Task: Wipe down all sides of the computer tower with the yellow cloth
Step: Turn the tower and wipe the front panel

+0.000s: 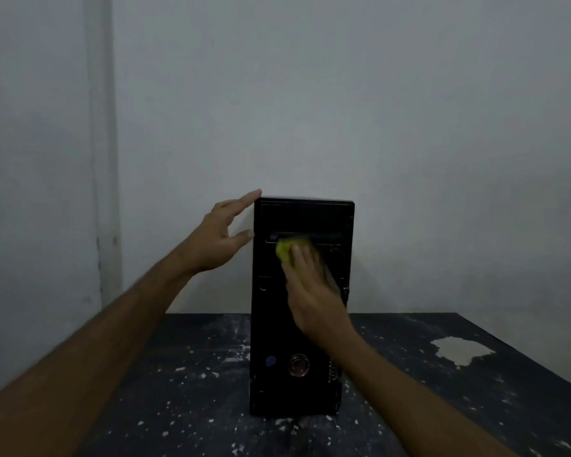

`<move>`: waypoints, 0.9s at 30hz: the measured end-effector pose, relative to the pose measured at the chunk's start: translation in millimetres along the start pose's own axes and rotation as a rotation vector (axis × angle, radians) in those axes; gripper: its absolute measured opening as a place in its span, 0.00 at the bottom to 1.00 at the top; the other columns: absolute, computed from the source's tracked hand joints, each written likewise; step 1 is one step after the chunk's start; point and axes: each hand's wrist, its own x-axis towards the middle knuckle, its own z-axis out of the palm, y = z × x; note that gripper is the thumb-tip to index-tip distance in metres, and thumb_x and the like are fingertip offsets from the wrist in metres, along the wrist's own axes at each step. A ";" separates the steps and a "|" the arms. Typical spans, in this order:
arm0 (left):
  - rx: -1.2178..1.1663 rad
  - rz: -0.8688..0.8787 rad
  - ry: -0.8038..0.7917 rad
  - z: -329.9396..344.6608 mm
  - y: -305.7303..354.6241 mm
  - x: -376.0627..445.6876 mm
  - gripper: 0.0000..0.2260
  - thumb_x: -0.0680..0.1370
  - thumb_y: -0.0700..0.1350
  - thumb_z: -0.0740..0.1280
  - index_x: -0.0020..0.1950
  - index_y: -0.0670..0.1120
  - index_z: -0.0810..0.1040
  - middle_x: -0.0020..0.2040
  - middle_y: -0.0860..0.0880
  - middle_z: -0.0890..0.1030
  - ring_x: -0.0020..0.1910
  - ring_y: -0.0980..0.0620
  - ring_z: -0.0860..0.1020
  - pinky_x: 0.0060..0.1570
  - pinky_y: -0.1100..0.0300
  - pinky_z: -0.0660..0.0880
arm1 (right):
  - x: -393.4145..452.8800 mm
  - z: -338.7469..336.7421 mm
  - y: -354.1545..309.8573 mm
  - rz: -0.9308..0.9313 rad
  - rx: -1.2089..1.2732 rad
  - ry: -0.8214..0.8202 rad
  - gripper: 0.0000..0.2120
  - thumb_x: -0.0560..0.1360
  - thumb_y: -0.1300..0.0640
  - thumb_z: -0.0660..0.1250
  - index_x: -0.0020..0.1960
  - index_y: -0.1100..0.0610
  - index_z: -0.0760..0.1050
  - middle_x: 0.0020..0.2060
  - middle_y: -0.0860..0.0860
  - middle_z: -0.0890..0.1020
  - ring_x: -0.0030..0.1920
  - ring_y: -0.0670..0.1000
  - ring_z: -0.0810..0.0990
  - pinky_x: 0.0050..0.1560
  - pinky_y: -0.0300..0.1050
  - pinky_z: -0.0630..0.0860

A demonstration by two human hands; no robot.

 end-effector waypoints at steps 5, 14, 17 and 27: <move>-0.186 -0.062 -0.030 -8.3 5.1 7.7 0.30 0.82 0.29 0.59 0.82 0.50 0.63 0.79 0.56 0.66 0.78 0.63 0.61 0.77 0.64 0.58 | 62.4 10.1 -18.0 -0.181 -0.001 -0.074 0.27 0.79 0.63 0.62 0.77 0.66 0.64 0.79 0.65 0.60 0.80 0.66 0.55 0.79 0.64 0.55; 0.093 -0.014 -0.058 -2.6 5.0 -1.3 0.40 0.74 0.49 0.69 0.82 0.64 0.55 0.76 0.60 0.63 0.76 0.53 0.60 0.72 0.54 0.58 | -22.5 18.3 5.8 -0.608 0.051 -0.283 0.18 0.83 0.60 0.57 0.70 0.59 0.75 0.74 0.53 0.73 0.74 0.55 0.71 0.39 0.47 0.81; 0.254 0.091 -0.078 -1.4 0.9 2.8 0.48 0.72 0.54 0.79 0.84 0.58 0.51 0.80 0.59 0.60 0.76 0.51 0.59 0.72 0.54 0.54 | -27.4 7.5 25.1 -0.495 0.047 -0.139 0.19 0.81 0.63 0.60 0.72 0.62 0.71 0.76 0.59 0.70 0.79 0.58 0.64 0.62 0.54 0.78; 0.347 0.206 0.054 22.9 13.3 14.0 0.51 0.67 0.64 0.78 0.83 0.56 0.57 0.78 0.55 0.67 0.73 0.49 0.63 0.68 0.55 0.56 | -52.9 -10.8 28.3 0.047 0.138 0.131 0.23 0.77 0.70 0.64 0.72 0.65 0.73 0.71 0.59 0.74 0.73 0.62 0.70 0.73 0.60 0.68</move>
